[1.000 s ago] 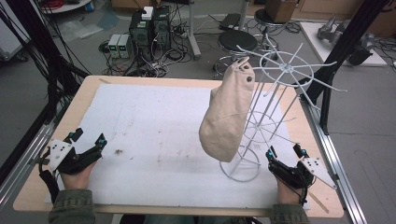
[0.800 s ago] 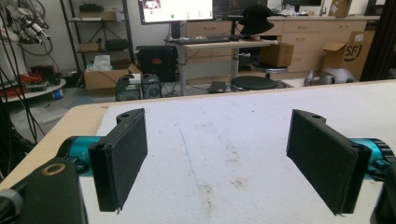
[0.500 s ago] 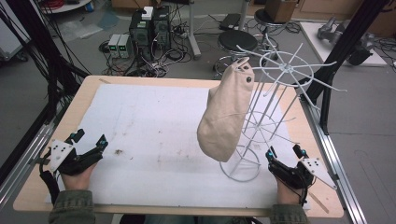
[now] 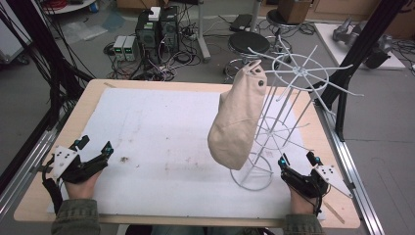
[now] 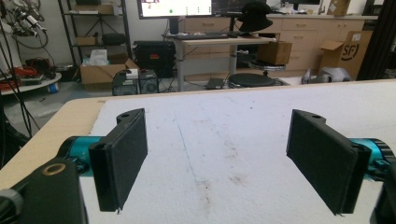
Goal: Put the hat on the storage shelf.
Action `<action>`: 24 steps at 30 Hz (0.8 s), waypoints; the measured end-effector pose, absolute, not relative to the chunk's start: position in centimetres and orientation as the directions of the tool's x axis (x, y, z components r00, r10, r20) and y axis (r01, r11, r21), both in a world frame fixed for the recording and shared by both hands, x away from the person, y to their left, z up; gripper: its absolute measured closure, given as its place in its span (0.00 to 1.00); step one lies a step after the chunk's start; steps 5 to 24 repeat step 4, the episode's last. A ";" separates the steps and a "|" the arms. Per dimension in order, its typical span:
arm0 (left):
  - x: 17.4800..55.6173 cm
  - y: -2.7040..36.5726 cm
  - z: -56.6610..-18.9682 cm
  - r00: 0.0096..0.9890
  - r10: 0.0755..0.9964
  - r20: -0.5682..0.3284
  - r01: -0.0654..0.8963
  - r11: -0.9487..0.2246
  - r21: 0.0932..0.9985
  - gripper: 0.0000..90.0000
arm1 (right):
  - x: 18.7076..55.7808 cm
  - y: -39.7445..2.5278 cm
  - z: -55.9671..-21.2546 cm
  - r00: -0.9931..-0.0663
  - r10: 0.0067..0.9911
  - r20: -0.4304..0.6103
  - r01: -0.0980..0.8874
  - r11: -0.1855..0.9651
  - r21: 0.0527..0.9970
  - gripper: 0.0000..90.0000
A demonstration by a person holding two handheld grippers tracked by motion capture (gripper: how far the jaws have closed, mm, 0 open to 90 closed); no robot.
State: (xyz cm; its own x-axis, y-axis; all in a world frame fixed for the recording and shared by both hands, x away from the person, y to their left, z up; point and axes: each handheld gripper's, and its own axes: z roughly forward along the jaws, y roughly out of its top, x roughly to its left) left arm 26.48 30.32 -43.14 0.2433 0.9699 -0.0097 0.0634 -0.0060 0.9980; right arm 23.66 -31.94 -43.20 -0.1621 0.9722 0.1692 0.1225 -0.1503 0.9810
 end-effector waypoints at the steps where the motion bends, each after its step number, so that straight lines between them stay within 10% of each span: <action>1: 26.5 30.3 -43.1 0.244 0.970 -0.009 0.065 -0.007 0.998 0.23 | 23.7 -31.9 -43.2 -0.163 0.972 0.170 0.120 -0.152 0.981 0.05; 24: 26.5 30.4 -43.1 0.243 0.970 -0.008 0.066 -0.009 0.998 0.23 | 23.7 -31.9 -43.2 -0.162 0.972 0.170 0.124 -0.151 0.981 0.05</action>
